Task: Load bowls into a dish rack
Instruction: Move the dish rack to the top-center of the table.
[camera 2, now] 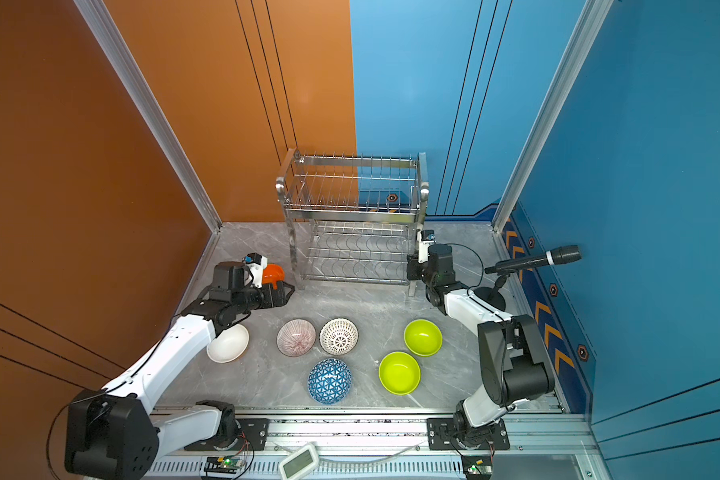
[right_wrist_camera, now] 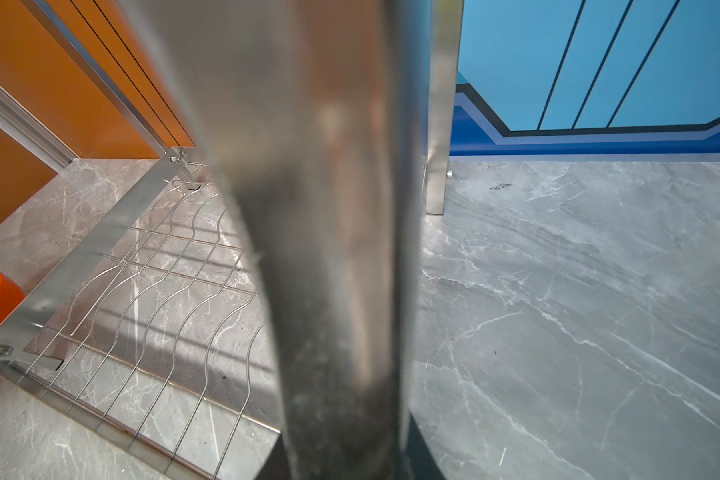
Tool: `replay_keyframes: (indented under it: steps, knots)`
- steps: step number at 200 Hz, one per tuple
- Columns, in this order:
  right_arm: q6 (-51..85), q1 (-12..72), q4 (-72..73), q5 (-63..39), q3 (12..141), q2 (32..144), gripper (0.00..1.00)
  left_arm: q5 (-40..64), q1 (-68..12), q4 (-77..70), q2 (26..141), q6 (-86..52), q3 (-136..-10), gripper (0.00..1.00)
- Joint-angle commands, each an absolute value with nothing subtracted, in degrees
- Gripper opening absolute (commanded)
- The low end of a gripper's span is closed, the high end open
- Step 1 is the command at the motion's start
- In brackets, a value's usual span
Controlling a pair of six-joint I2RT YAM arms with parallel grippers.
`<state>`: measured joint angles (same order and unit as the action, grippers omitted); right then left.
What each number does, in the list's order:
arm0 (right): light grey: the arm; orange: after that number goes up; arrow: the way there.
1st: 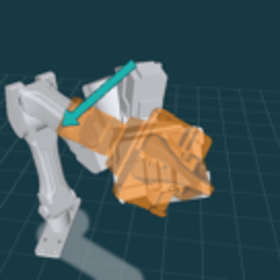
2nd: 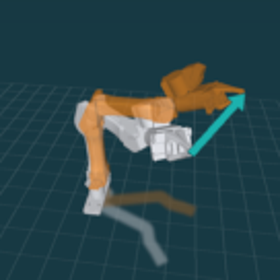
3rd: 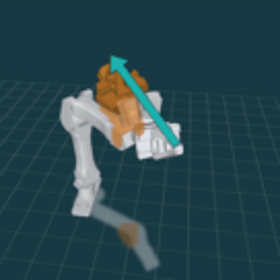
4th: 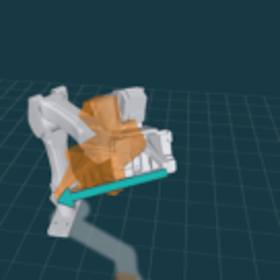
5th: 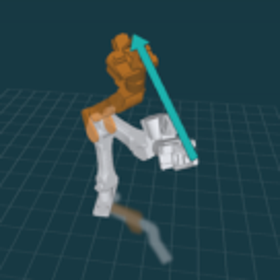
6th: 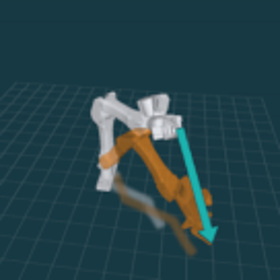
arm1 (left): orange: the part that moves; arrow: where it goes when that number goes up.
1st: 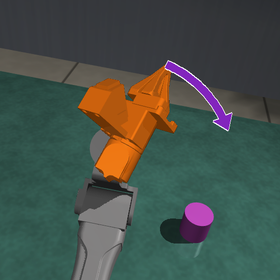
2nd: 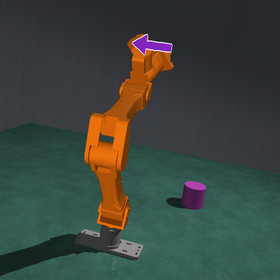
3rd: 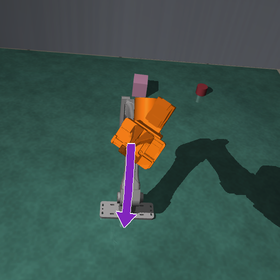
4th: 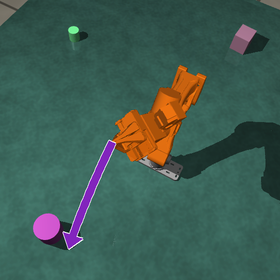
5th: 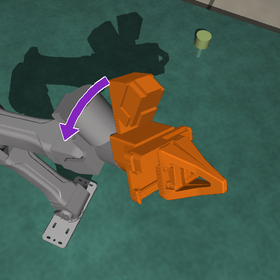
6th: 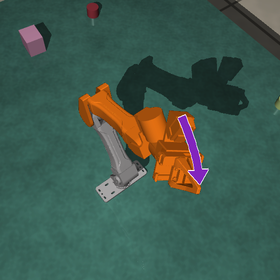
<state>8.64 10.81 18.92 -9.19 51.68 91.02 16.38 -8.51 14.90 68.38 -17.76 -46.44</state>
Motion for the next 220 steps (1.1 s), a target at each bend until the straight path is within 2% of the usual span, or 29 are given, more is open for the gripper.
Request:
replay_keyframes:
  steps: [1, 42, 84, 108, 128, 172, 220]
  knots:
    - [12.50, 8.86, 18.31, -11.67, 54.58, 91.84, 0.19, 15.71, -7.94, 15.96, 68.95, -16.28, -48.13, 0.95]
    - [11.88, 7.61, 17.48, -12.03, 55.28, 92.11, 0.23, 15.07, -7.95, 19.14, 69.34, -15.15, -49.21, 0.95]
    - [12.73, 7.45, 15.74, -11.23, 54.21, 89.65, 0.43, 10.92, -8.65, 23.95, 69.09, -14.61, -49.70, 0.95]
    - [14.54, 7.62, 13.31, -8.75, 52.38, 86.87, 0.51, 7.15, -9.05, 27.51, 68.91, -16.60, -50.23, 0.95]
    - [16.27, 8.10, 12.07, -7.78, 49.62, 83.41, 0.52, 4.96, -9.07, 30.69, 68.49, -17.69, -51.07, 0.96]
    - [20.63, 10.17, 5.36, 1.18, 43.73, 72.61, 0.55, 3.72, -9.30, 35.07, 67.50, -19.96, -52.41, 0.98]
    - [24.70, 16.28, -2.41, 8.56, 37.34, 59.56, 0.55, 3.28, -7.80, 38.28, 68.26, -23.53, -55.01, 1.00]
